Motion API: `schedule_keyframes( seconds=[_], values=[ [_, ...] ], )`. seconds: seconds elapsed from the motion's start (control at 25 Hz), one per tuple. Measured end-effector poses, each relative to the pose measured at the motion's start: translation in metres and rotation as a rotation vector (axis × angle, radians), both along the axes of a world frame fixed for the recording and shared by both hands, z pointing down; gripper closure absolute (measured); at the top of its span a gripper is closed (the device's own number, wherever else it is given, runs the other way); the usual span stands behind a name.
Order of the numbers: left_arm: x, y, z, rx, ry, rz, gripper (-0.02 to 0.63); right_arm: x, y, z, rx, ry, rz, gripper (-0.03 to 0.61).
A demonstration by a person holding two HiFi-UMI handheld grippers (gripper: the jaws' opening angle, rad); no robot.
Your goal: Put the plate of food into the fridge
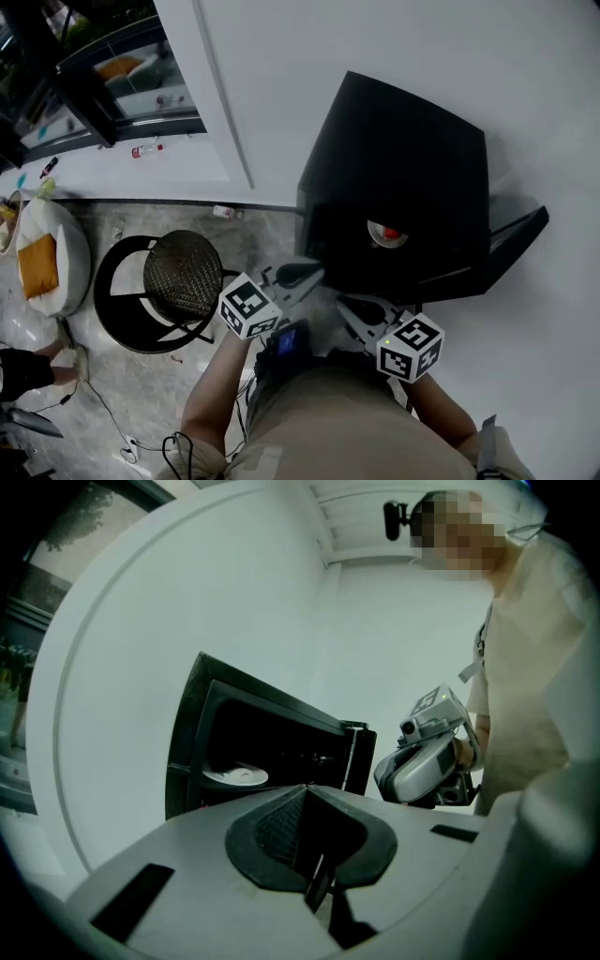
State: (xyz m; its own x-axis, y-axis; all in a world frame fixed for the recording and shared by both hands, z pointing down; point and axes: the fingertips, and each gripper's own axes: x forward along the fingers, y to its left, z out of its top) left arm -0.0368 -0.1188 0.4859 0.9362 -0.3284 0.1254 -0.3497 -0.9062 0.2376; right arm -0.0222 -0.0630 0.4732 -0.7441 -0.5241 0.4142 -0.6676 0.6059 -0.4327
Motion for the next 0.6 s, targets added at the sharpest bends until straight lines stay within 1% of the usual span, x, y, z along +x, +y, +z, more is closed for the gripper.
schedule_keyframes(
  seconds=[0.2, 0.36, 0.48, 0.6],
  values=[
    [0.011, 0.011, -0.016, 0.011, 0.011, -0.042, 0.606, 0.028, 0.005, -0.006, 0.014, -0.019, 0.013, 0.553],
    [0.02, 0.017, -0.028, 0.039, -0.008, -0.077, 0.606, 0.042, 0.01, -0.014, 0.032, -0.037, 0.012, 0.554],
    [0.031, 0.026, -0.038, 0.05, 0.011, -0.083, 0.606, 0.053, 0.017, -0.016, 0.038, -0.042, 0.014, 0.554],
    [0.038, 0.036, -0.044, 0.069, -0.006, -0.088, 0.606, 0.061, 0.022, -0.017, 0.042, -0.049, 0.008, 0.554]
  ],
)
